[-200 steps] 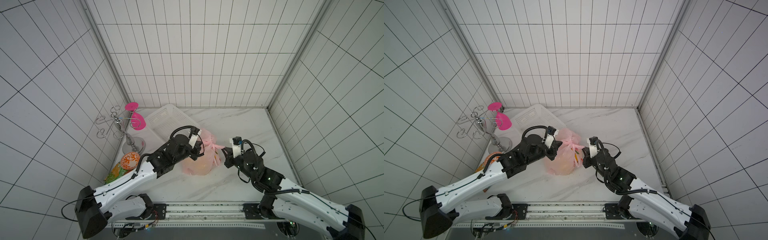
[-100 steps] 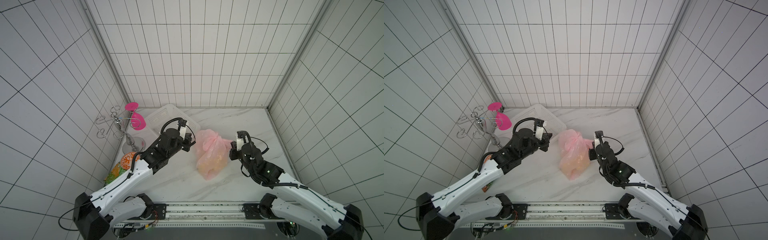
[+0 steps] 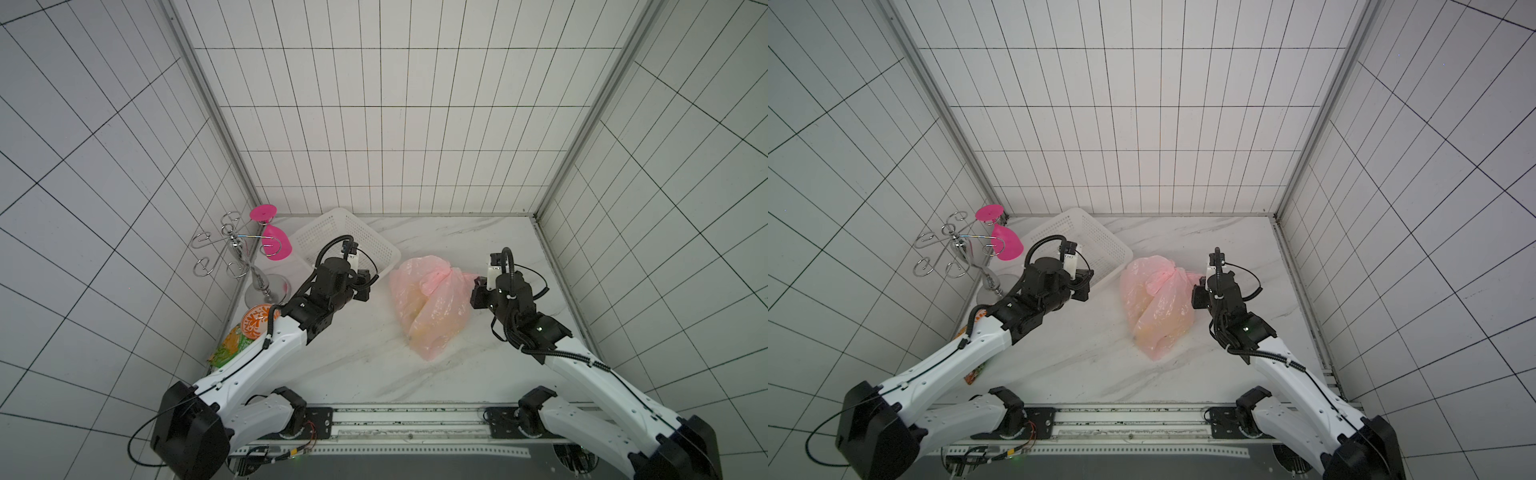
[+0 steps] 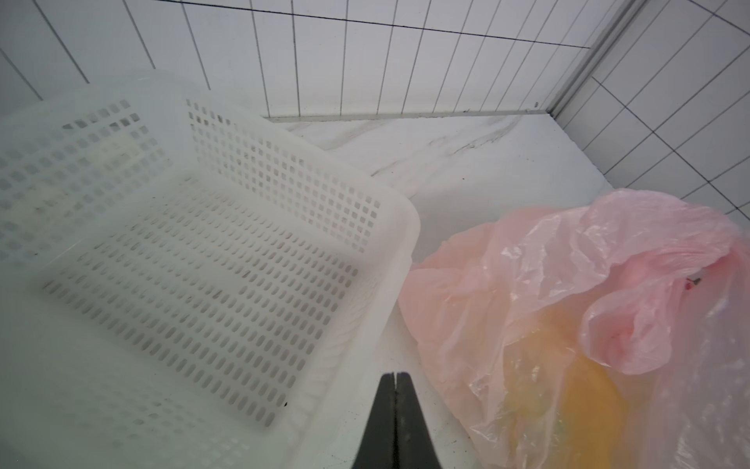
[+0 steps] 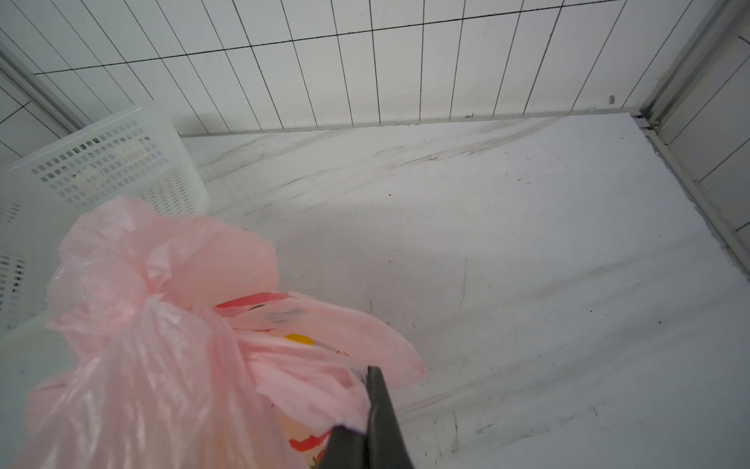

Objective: Place the banana into a plastic bag & tie a knot
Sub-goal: Tie the plastic bag at the center of the board.

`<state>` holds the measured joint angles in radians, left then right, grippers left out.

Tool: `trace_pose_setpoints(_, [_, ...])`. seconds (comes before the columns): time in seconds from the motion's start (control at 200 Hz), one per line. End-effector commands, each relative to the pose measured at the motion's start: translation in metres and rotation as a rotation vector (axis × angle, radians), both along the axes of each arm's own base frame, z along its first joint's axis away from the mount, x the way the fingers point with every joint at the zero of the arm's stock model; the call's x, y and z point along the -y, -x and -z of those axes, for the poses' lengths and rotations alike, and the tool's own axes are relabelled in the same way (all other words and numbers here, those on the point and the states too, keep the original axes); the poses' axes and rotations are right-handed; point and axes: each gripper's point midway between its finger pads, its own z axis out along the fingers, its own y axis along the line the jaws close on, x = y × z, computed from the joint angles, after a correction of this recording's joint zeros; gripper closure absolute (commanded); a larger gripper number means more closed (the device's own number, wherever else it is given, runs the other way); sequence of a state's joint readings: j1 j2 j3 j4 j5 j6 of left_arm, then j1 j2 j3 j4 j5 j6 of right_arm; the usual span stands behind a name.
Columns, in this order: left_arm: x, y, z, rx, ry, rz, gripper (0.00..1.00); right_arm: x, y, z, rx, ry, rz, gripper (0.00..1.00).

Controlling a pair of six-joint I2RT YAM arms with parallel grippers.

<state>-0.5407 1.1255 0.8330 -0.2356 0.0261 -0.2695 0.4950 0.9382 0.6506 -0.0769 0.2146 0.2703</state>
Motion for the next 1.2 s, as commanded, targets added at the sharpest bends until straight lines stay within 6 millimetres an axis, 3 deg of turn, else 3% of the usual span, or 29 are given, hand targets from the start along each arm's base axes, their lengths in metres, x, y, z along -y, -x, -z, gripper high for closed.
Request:
trace_pose_setpoints(0.0, [0.04,0.01,-0.042,0.079,0.121,0.181,0.85,-0.013,-0.002,-0.023,0.061,-0.045,-0.07,1.0])
trace_pose_setpoints(0.195, [0.088,0.039,-0.053,0.129,0.14,0.384,0.58,-0.016,0.004,-0.026,0.079,-0.066,-0.097,1.0])
trace_pose_setpoints(0.305, [0.102,0.043,-0.052,0.144,0.148,0.421,0.5,-0.017,0.005,-0.028,0.083,-0.067,-0.111,1.0])
trace_pose_setpoints(0.435, [0.119,0.044,-0.046,0.138,0.118,0.456,0.5,-0.019,0.006,-0.029,0.085,-0.071,-0.122,1.0])
trace_pose_setpoints(0.545, [0.13,0.043,-0.027,0.097,0.066,0.477,0.55,-0.02,0.007,-0.03,0.087,-0.075,-0.128,1.0])
trace_pose_setpoints(0.83, [0.129,0.037,0.024,0.005,-0.077,0.424,0.52,-0.021,0.007,-0.034,0.096,-0.084,-0.135,1.0])
trace_pose_setpoints(1.194, [0.137,0.029,0.039,-0.031,-0.095,0.419,0.62,-0.023,0.009,-0.031,0.088,-0.091,-0.148,1.0])
